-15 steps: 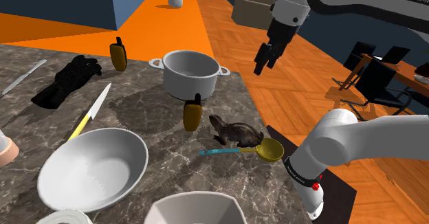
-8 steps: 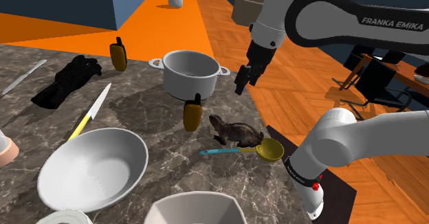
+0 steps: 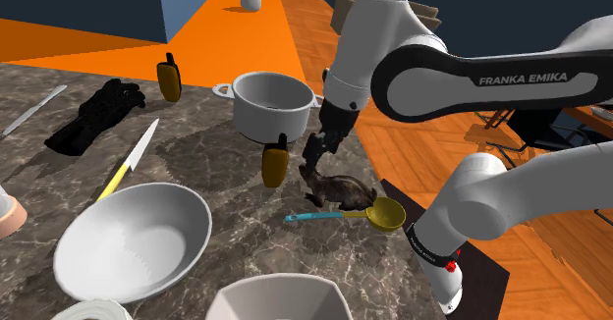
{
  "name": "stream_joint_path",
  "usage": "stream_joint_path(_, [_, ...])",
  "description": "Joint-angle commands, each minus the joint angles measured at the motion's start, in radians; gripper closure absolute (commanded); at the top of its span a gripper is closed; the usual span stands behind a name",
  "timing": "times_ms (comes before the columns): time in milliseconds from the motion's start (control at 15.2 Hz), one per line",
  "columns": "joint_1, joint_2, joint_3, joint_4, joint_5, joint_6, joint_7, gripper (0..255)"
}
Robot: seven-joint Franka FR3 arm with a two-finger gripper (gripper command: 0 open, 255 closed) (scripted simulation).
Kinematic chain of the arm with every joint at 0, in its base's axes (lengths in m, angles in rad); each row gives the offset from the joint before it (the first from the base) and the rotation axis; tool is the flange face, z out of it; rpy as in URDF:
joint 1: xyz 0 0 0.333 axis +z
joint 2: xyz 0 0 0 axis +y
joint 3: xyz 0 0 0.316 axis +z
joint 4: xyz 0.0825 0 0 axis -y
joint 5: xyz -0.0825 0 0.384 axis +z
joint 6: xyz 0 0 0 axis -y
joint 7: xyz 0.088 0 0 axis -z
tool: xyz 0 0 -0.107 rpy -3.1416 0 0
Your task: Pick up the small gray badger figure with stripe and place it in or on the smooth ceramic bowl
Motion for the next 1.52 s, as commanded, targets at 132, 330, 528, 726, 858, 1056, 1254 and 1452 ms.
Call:
stream_joint_path(132, [0.013, 0.037, 0.041, -0.024, 0.02, 0.068, 0.022, 0])
stream_joint_path(330, [0.013, 0.056, 0.052, -0.053, 0.027, 0.115, 0.022, 0])
stream_joint_path(528, [0.013, 0.074, 0.063, -0.076, 0.032, 0.156, 0.022, 0])
stream_joint_path(726, [0.013, 0.074, 0.063, -0.076, 0.032, 0.156, 0.022, 0])
stream_joint_path(858, [0.013, 0.074, 0.063, -0.076, 0.032, 0.156, 0.022, 0])
stream_joint_path(1056, [0.013, 0.074, 0.063, -0.076, 0.032, 0.156, 0.023, 255])
stream_joint_path(1254, [0.013, 0.074, 0.063, -0.076, 0.032, 0.156, 0.023, 255])
stream_joint_path(1452, [0.012, 0.075, 0.063, -0.075, 0.032, 0.156, 0.022, 255])
